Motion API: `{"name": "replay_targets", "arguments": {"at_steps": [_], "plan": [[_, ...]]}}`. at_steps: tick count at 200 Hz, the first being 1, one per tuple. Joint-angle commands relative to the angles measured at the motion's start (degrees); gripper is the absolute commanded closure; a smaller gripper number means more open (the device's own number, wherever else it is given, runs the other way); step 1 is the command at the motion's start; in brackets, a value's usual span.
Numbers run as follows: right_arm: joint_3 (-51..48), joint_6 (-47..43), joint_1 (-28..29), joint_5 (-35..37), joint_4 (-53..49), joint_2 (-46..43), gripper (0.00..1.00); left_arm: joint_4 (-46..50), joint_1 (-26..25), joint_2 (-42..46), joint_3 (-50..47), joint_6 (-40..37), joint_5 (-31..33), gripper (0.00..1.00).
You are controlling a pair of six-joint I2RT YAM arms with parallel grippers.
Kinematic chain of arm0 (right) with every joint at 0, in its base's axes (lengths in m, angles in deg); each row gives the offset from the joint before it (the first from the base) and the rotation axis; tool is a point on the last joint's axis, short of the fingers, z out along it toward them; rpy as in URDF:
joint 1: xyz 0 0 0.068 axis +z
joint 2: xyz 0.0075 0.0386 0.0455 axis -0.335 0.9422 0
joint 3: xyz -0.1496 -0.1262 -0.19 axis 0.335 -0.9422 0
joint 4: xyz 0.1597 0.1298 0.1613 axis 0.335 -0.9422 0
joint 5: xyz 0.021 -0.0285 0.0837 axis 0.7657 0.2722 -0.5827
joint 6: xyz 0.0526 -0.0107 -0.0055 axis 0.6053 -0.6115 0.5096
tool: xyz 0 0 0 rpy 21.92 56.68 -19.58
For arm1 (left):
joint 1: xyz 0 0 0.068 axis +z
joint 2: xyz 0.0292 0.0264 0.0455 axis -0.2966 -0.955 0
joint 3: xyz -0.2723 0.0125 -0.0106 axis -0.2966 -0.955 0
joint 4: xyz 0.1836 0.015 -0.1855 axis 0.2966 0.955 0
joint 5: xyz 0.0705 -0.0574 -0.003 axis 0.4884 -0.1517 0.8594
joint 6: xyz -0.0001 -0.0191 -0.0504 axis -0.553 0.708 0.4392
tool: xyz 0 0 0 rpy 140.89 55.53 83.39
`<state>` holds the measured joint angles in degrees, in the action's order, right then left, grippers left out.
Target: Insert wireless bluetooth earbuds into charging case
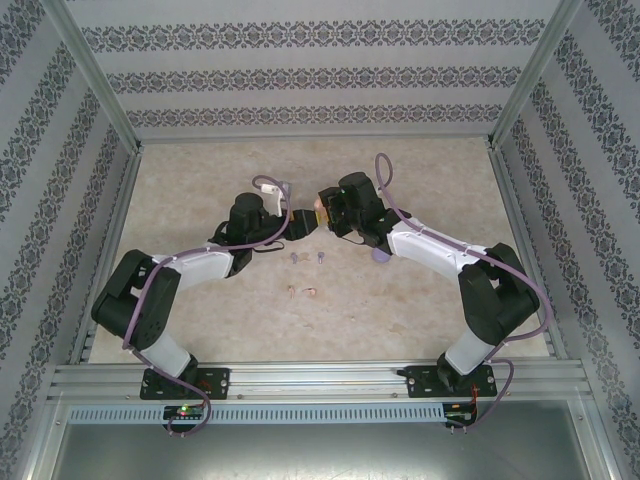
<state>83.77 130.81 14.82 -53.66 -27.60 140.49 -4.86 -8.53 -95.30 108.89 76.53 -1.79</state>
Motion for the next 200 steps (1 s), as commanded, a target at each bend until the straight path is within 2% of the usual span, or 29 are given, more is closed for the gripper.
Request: {"name": "replay_targets", "arguments": {"at_steps": [1,121,200], "plan": [[0.8,0.2,0.7,-0.3,1.8,0.3,0.64,-2.0,-0.9,-1.2,2.2,-1.5,-1.4,0.44],[-1.0,0.5,0.6,-0.8,3.4,-0.6,0.64,-1.4,-1.9,-4.7,5.6,-1.3,-1.4,0.54],[-2.3,0.4,0.2,-1.0,3.9,-1.6,0.64,-1.4,-2.2,-5.5,6.6,-1.2,-1.2,0.73]]}}
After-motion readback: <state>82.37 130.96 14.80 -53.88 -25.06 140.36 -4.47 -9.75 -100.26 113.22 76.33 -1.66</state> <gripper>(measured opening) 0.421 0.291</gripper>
